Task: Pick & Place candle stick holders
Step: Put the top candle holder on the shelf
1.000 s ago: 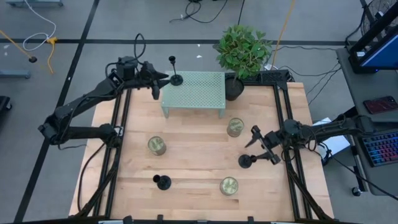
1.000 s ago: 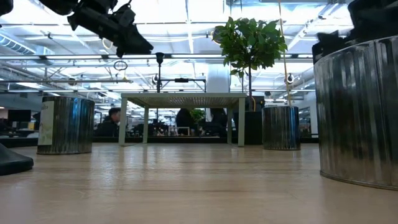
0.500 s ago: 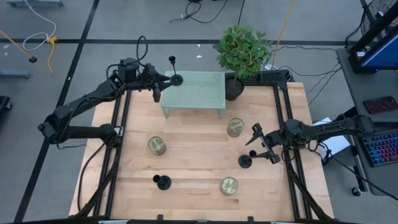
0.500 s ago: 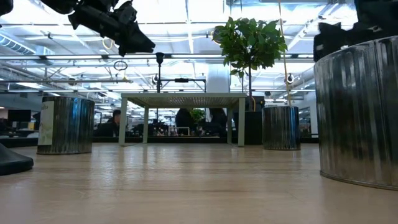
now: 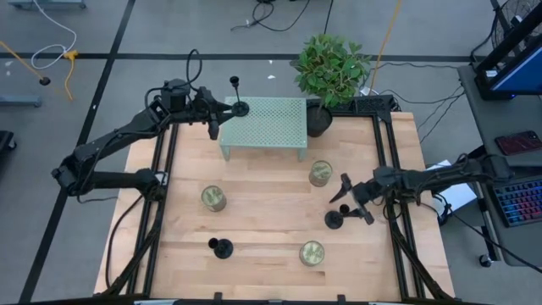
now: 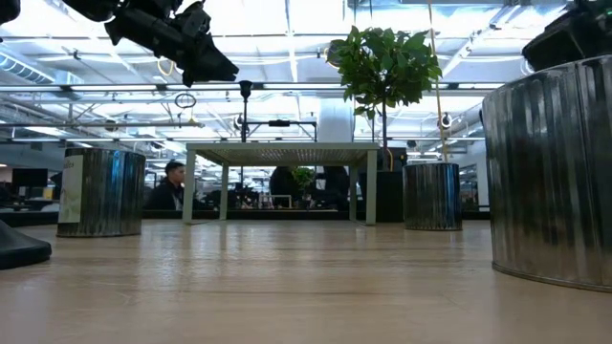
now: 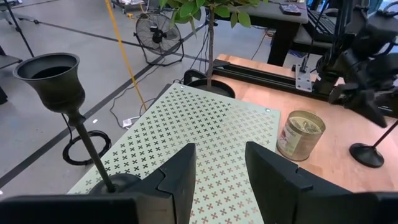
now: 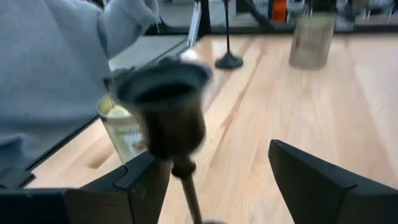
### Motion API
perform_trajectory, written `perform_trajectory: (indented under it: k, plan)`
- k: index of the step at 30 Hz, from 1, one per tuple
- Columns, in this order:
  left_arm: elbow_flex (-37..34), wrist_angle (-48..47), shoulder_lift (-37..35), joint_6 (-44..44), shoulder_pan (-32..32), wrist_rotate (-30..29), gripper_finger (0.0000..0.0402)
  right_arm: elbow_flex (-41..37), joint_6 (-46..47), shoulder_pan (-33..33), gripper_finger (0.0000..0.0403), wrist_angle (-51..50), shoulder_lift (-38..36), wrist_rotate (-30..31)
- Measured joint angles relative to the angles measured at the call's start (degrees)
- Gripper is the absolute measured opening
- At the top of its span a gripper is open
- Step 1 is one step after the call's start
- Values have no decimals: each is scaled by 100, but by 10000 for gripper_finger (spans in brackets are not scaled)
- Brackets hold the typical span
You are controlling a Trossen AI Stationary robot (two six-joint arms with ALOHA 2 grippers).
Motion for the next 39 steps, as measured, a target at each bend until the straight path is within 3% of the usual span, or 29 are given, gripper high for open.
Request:
perform_trajectory:
  k: [6, 10, 16, 20, 27, 34, 36, 39]
  plan:
    - [2, -6, 2, -3, 0, -2, 145, 0, 198, 0, 234, -46, 523, 6]
    - [2, -9, 2, -4, 0, -2, 145, 0, 175, -2, 196, -33, 707, 35]
    - [2, -9, 2, -14, 0, -2, 145, 0, 171, -2, 95, -7, 766, 76]
    - [2, -9, 2, -74, 0, -2, 145, 0, 151, 0, 18, 320, 768, 827]
    - [2, -6, 2, -91, 0, -2, 145, 0, 347, -9, 18, 2293, 785, 2852]
    - [2, -6, 2, -164, 0, 0, 145, 227, 337, 12, 13, 3833, 860, 3114]
    - [2, -4, 2, -169, 0, 0, 145, 454, 213, 59, 13, 4096, 1036, 3443]
    - [4, -13, 2, -157, -42, 0, 145, 959, -140, 143, 10, 4494, 1416, 3436]
